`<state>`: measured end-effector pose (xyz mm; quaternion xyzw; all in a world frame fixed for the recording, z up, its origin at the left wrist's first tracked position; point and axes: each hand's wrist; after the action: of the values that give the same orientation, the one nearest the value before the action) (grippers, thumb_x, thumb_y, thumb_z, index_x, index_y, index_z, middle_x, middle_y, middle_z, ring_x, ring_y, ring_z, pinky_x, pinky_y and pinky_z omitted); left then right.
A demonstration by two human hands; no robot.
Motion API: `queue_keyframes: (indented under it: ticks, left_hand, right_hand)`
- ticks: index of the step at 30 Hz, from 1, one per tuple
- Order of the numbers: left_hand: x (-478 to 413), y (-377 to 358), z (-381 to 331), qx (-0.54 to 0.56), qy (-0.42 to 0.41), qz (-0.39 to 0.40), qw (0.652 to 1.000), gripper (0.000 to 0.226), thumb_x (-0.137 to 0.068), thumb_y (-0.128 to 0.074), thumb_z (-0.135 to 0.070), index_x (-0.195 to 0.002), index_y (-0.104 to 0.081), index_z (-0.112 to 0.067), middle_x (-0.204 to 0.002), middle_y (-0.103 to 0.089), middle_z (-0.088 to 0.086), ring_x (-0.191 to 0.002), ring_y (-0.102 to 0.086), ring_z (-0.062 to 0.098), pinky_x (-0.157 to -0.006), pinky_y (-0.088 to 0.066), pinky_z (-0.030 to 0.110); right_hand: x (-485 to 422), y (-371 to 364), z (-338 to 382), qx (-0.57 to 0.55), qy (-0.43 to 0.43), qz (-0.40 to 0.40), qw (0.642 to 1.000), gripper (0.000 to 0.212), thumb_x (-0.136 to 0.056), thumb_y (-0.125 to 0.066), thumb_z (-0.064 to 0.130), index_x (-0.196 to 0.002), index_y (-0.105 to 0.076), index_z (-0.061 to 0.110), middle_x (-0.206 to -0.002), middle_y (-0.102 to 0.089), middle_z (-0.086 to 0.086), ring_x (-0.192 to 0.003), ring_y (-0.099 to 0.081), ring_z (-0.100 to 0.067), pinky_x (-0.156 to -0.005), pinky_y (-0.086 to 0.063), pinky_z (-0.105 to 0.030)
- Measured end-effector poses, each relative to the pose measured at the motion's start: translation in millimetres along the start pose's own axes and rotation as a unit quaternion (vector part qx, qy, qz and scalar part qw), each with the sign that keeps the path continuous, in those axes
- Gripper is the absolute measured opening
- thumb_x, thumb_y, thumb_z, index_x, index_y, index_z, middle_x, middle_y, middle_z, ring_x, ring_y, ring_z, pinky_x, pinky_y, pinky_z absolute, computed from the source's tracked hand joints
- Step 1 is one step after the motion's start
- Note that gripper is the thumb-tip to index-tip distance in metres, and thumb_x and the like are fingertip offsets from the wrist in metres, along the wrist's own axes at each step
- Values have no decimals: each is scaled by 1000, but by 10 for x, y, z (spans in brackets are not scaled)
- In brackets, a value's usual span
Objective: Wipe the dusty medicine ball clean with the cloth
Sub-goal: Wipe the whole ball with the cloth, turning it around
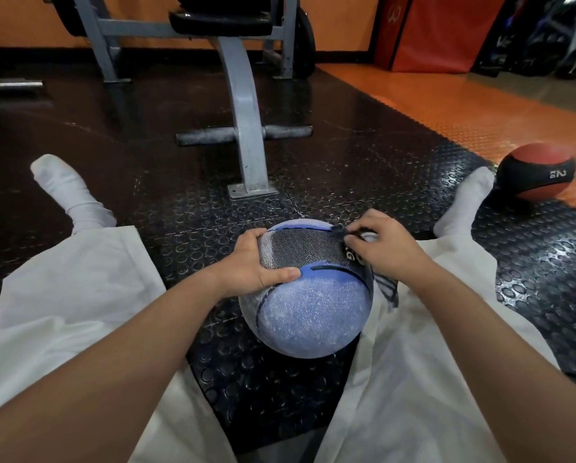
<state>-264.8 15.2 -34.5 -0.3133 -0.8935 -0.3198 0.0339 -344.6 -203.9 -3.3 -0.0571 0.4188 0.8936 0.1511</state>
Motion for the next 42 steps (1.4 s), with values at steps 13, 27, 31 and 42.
queue_keyframes:
  ticks: [13, 27, 31, 42]
  left_hand:
    - [65, -137, -68, -85, -29, 7, 996, 132, -52, -70, -68, -152, 0, -15, -150, -13, 0, -141, -23, 19, -118, -27, 37]
    - [3, -94, -63, -85, -18, 14, 996, 138, -46, -61, -77, -153, 0, -16, -156, -10, 1, -144, -21, 21, -118, -26, 38]
    - [-31, -51, -19, -62, -17, 14, 998, 131, -52, -64, -73, -154, -3, -17, -157, -10, 2, -144, -21, 20, -119, -25, 39]
    - [-17, -117, -48, -91, -28, 11, 995, 133, -55, -63, -77, -154, 1, -16, -156, -11, 3, -145, -20, 22, -118, -27, 42]
  right_hand:
    - [-243, -324, 640, 176, 151, 105, 967, 25, -93, -56, 20, -112, -68, 11, -110, -51, -4, -108, -42, -24, -98, -35, -33]
    - [-382, -404, 706, 213, 104, 132, 962, 26, -94, -54, 22, -113, -67, 11, -116, -49, -6, -112, -41, -28, -100, -38, -42]
    - [-265, -370, 717, 193, 131, 145, 962, 23, -92, -56, 18, -109, -70, 13, -109, -47, -1, -106, -39, -20, -97, -37, -33]
    - [-565, -452, 720, 239, 80, 153, 956, 24, -91, -55, 20, -109, -68, 9, -118, -50, -8, -115, -43, -29, -98, -41, -39]
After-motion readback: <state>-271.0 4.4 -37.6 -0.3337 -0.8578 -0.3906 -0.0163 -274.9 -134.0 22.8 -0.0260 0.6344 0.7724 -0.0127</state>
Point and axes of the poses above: each hand's wrist, its own x-axis away from the middle knuckle, its own y-axis out of the back of the hand, z = x × y
